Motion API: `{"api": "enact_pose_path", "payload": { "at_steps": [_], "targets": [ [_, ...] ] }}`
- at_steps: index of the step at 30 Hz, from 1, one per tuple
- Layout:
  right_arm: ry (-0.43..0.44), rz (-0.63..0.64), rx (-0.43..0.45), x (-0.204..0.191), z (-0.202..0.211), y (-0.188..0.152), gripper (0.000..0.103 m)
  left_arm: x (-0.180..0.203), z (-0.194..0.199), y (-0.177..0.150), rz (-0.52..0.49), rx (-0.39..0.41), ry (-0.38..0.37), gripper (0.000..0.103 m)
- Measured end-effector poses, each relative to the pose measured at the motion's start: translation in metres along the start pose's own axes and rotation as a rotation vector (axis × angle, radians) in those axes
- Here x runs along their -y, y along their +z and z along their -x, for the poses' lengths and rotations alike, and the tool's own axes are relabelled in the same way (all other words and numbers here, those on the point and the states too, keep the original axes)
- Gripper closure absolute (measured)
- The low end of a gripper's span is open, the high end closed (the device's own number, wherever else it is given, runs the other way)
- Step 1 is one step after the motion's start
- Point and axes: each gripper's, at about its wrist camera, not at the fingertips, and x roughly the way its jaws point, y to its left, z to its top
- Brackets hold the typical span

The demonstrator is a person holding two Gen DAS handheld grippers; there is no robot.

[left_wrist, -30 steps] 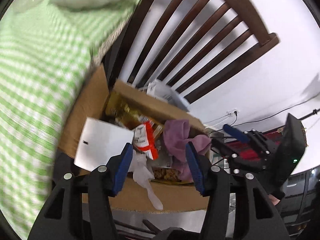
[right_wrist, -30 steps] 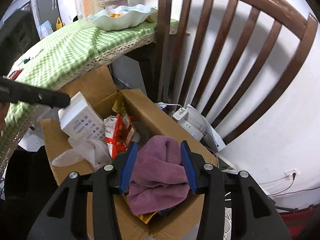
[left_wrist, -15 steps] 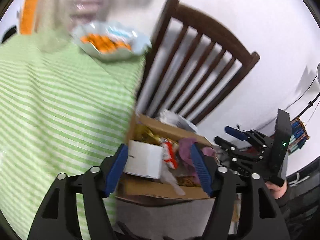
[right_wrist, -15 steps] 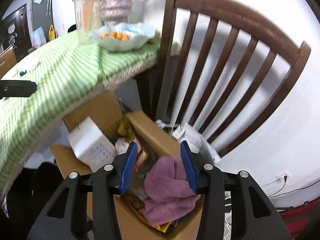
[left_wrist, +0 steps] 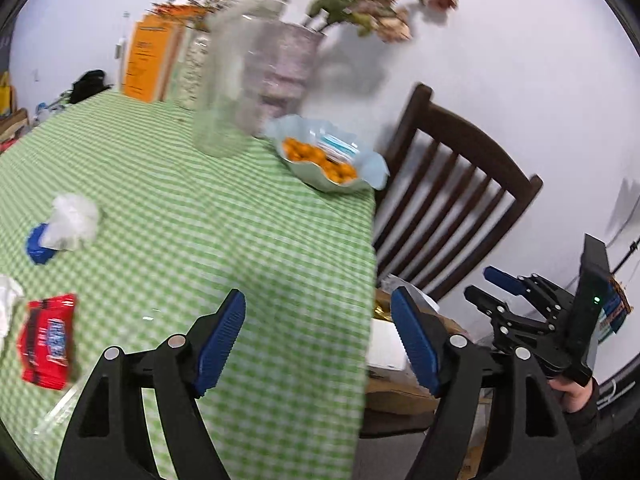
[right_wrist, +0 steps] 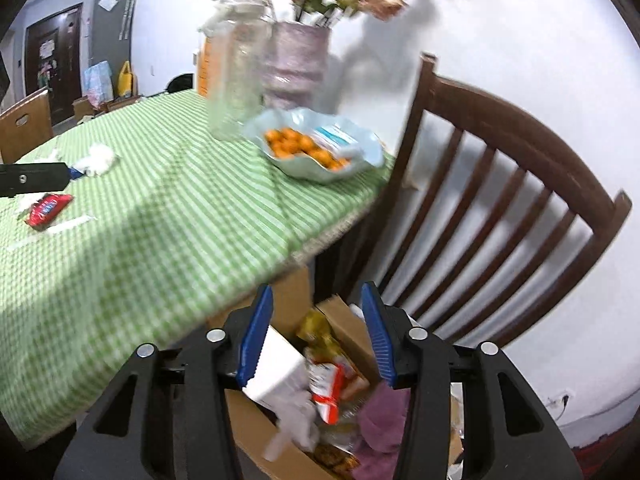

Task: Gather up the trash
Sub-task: 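Move both open tools back over the table, then grasp the clear plastic straw with the right tool while the left tool grasps a crumpled tissue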

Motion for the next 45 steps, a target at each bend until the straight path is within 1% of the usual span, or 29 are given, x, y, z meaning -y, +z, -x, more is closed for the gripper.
{"api": "enact_pose_path", "payload": {
  "at_steps": [1, 3, 9, 13, 14, 16, 18, 19, 22, 24, 28, 30, 31, 34, 37, 38, 40, 41, 42, 43, 45],
  "targets": [
    [-0.001, 0.010, 0.010, -0.007, 0.001, 0.004, 0.053, -0.008, 0.004, 0.002, 0.007, 0.010, 0.020, 0.029],
    [0.003, 0.031, 0.032, -0.023, 0.003, 0.012, 0.053, -0.018, 0.011, 0.005, 0.017, 0.024, 0.037, 0.028],
    [0.064, 0.087, 0.073, -0.072, 0.002, 0.035, 0.053, -0.058, 0.040, 0.014, 0.055, 0.070, 0.097, 0.026],
    [0.133, 0.109, 0.086, -0.111, -0.002, 0.049, 0.053, -0.087, 0.054, 0.016, 0.064, 0.093, 0.194, 0.025],
    [0.154, 0.114, 0.087, -0.121, -0.002, 0.052, 0.053, -0.095, 0.056, 0.015, 0.067, 0.092, 0.214, 0.020],
    [0.193, 0.118, 0.089, -0.138, -0.004, 0.055, 0.053, -0.117, 0.062, 0.014, 0.066, 0.086, 0.256, 0.015],
    [0.244, 0.128, 0.083, -0.163, -0.005, 0.056, 0.052, -0.136, 0.067, 0.014, 0.076, 0.086, 0.316, 0.015],
    [0.273, 0.139, 0.078, -0.178, -0.006, 0.055, 0.053, -0.152, 0.071, 0.013, 0.097, 0.087, 0.359, 0.015],
    [0.328, 0.164, 0.054, -0.208, -0.010, 0.053, 0.053, -0.188, 0.082, 0.011, 0.169, 0.085, 0.387, 0.015],
    [0.369, 0.171, 0.024, -0.227, -0.015, 0.051, 0.053, -0.206, 0.087, 0.012, 0.181, 0.065, 0.417, 0.015],
    [0.474, 0.094, -0.073, -0.251, -0.032, 0.049, 0.052, -0.231, 0.104, 0.011, 0.157, 0.068, 0.510, 0.015],
    [0.532, 0.038, -0.135, -0.264, -0.045, 0.047, 0.052, -0.239, 0.113, 0.009, 0.164, 0.081, 0.515, 0.015],
    [0.541, 0.020, -0.157, -0.271, -0.051, 0.047, 0.052, -0.243, 0.118, 0.008, 0.174, 0.089, 0.509, 0.015],
    [0.517, -0.010, -0.191, -0.289, -0.067, 0.048, 0.052, -0.256, 0.133, 0.008, 0.216, 0.115, 0.490, 0.015],
    [0.445, -0.101, -0.225, -0.295, -0.089, 0.056, 0.052, -0.270, 0.142, 0.006, 0.269, 0.127, 0.467, 0.015],
    [0.427, -0.111, -0.226, -0.297, -0.093, 0.058, 0.052, -0.272, 0.143, 0.006, 0.277, 0.130, 0.462, 0.015],
    [0.387, -0.101, -0.210, -0.303, -0.099, 0.064, 0.052, -0.277, 0.145, 0.005, 0.284, 0.134, 0.459, 0.015],
    [0.350, -0.074, -0.197, -0.310, -0.102, 0.067, 0.053, -0.279, 0.145, 0.004, 0.291, 0.135, 0.462, 0.015],
    [0.322, -0.053, -0.189, -0.315, -0.106, 0.071, 0.057, -0.281, 0.146, 0.004, 0.298, 0.134, 0.463, 0.015],
    [0.307, -0.038, -0.183, -0.317, -0.109, 0.073, 0.063, -0.282, 0.146, 0.003, 0.305, 0.132, 0.463, 0.015],
    [0.276, 0.014, -0.162, -0.323, -0.117, 0.080, 0.089, -0.284, 0.146, 0.002, 0.314, 0.131, 0.458, 0.015]
  ]
}}
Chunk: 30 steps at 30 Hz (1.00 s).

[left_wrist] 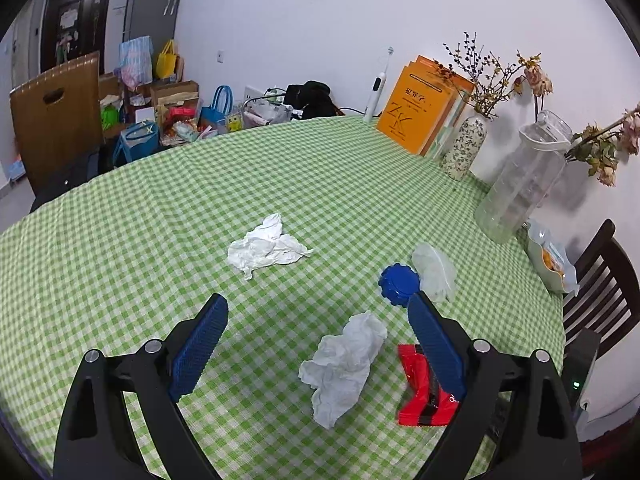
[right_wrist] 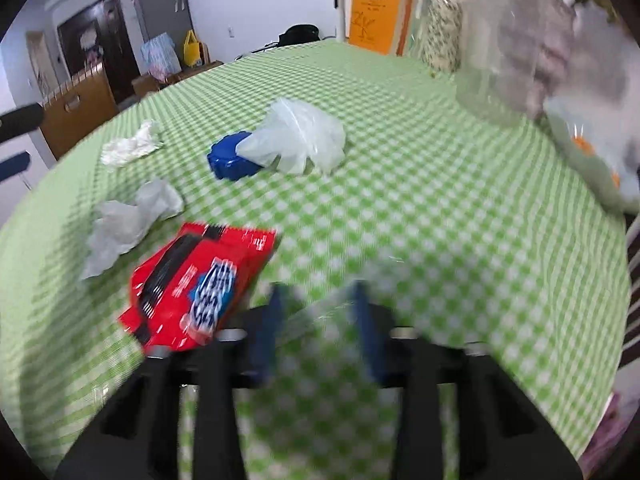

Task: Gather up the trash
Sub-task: 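Grasp the clear plastic straw with the right tool while the left tool grasps a crumpled tissue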

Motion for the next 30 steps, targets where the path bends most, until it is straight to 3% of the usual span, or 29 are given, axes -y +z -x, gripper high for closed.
{"api": "enact_pose_path", "payload": {
  "at_steps": [3, 7, 13, 18, 19, 21, 23, 30],
  "targets": [
    [0.013, 0.075, -0.004, -0.003, -0.003, 0.007, 0.098, 0.000, -0.001, 0.000, -0.001, -0.002, -0.005, 0.015],
    [0.003, 0.167, 0.055, 0.000, 0.011, 0.018, 0.098, 0.003, -0.005, -0.001, -0.010, -0.012, -0.013, 0.015],
    [0.073, 0.217, 0.017, 0.008, 0.012, 0.017, 0.097, 0.016, -0.034, -0.013, -0.066, -0.094, -0.030, 0.015],
    [0.076, 0.247, -0.001, 0.003, 0.006, 0.011, 0.097, 0.023, -0.061, -0.027, -0.079, -0.169, -0.044, 0.015],
    [0.079, 0.247, -0.008, 0.004, 0.007, 0.010, 0.095, 0.023, -0.066, -0.030, -0.085, -0.178, -0.035, 0.016],
    [0.085, 0.252, -0.021, 0.003, 0.010, 0.006, 0.072, 0.022, -0.072, -0.033, -0.085, -0.191, -0.020, 0.016],
    [0.085, 0.262, -0.012, 0.004, 0.017, -0.001, 0.063, 0.020, -0.077, -0.035, -0.085, -0.198, -0.011, 0.016],
    [0.101, 0.246, -0.039, 0.013, 0.035, -0.033, 0.063, 0.029, -0.093, -0.047, -0.146, -0.237, 0.048, 0.027]
  ]
}}
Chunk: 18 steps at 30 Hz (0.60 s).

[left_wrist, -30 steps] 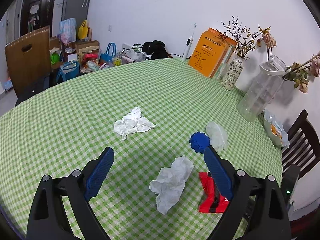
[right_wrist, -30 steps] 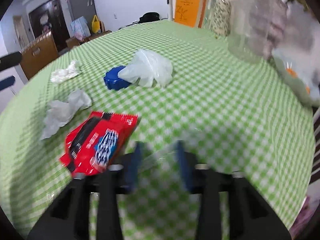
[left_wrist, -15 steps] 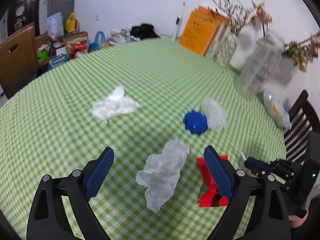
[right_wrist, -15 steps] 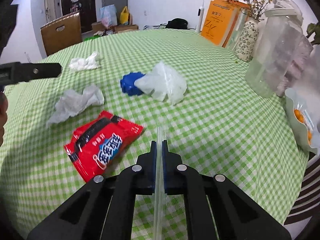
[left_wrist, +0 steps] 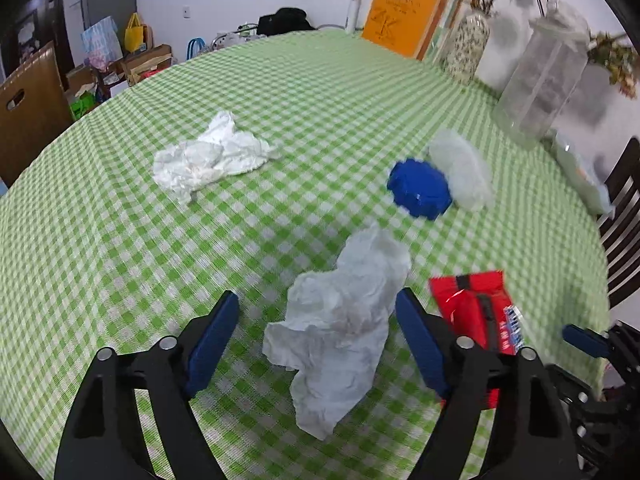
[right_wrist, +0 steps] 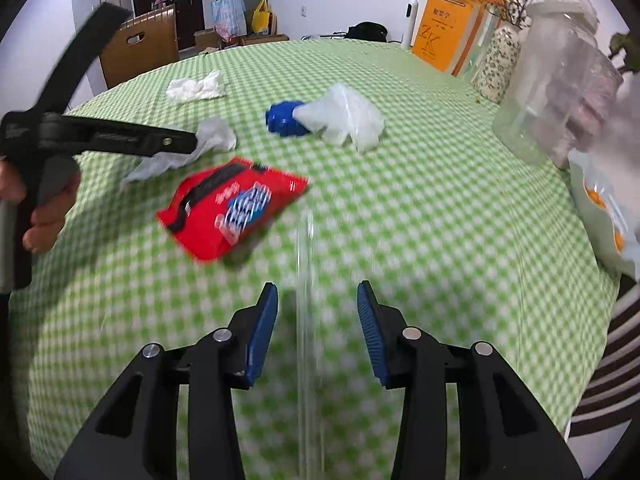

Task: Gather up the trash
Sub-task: 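Grasp the clear plastic straw with the right tool while the left tool grasps a crumpled tissue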

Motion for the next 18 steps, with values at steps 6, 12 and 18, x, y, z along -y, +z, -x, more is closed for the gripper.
{"api": "enact_pose_path", "payload": {
  "at_steps": [6, 12, 18],
  "targets": [
    [0.012, 0.026, -0.033, -0.005, 0.007, -0.023, 0.090, 0.008, 0.000, -0.002, -0.043, 0.028, 0.064, 0.051],
    [0.019, 0.022, 0.001, -0.004, 0.018, -0.028, 0.098, -0.003, 0.004, 0.003, 0.006, 0.035, 0.021, 0.093],
    [-0.014, -0.005, 0.064, 0.017, 0.045, -0.026, 0.098, -0.016, 0.031, 0.009, 0.074, 0.097, -0.049, 0.094]
  ]
}}
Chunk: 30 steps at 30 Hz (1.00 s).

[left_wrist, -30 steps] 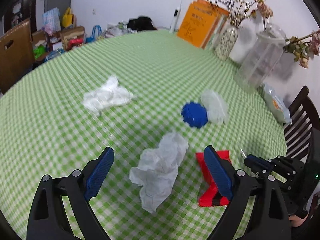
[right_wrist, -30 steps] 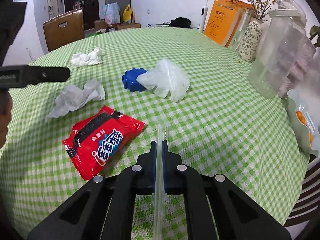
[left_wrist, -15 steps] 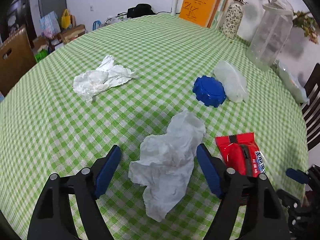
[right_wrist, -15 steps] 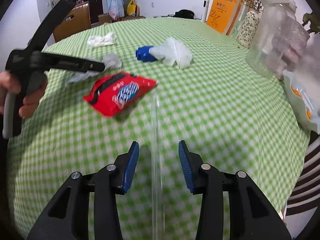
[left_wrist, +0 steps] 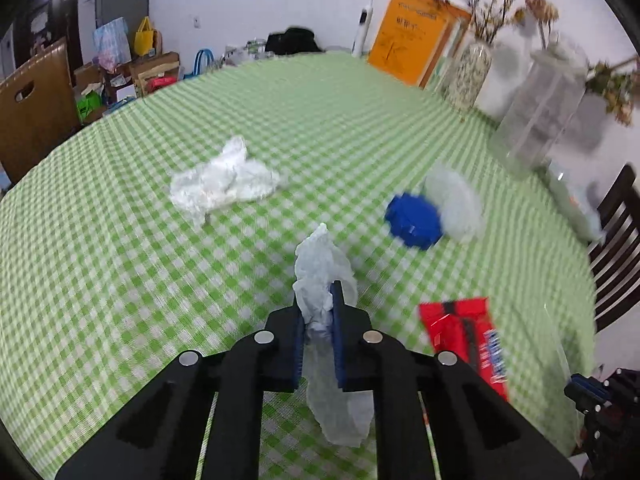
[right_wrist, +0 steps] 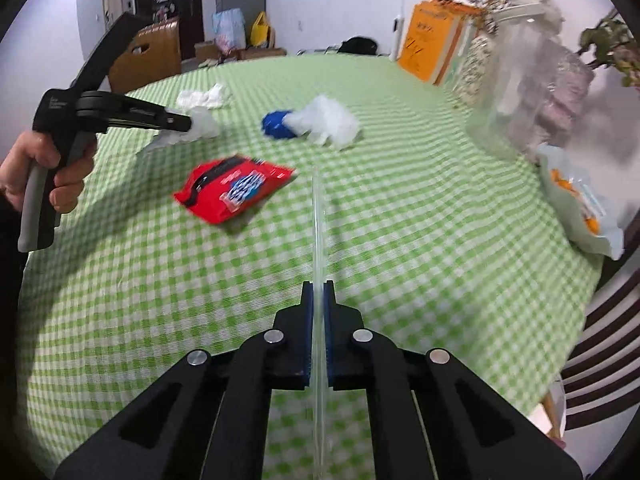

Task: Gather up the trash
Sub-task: 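Grasp the clear plastic straw with the right tool while the left tool grasps a crumpled tissue, then carry the straw and tissue into the cardboard box and open both tools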

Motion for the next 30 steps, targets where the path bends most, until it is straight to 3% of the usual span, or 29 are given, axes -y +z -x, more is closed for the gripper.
{"api": "enact_pose_path", "payload": {
  "at_steps": [9, 13, 16, 23, 30],
  "targets": [
    [-0.026, -0.017, 0.036, 0.045, 0.037, -0.012, 0.098, 0.024, 0.050, 0.011, 0.003, 0.133, -0.074, 0.094],
    [-0.075, -0.053, 0.047, 0.090, 0.067, -0.035, 0.098, 0.063, 0.063, 0.011, -0.057, 0.173, -0.084, 0.094],
    [-0.121, -0.089, 0.038, 0.128, 0.087, -0.062, 0.098, 0.099, 0.071, 0.001, -0.097, 0.172, -0.147, 0.094],
    [-0.211, -0.150, -0.101, 0.219, 0.105, -0.142, 0.098, 0.187, 0.079, -0.031, -0.193, 0.110, -0.320, 0.094],
    [-0.140, -0.199, -0.233, 0.251, 0.083, -0.218, 0.098, 0.264, 0.083, -0.056, -0.317, 0.074, -0.380, 0.094]
  ]
}}
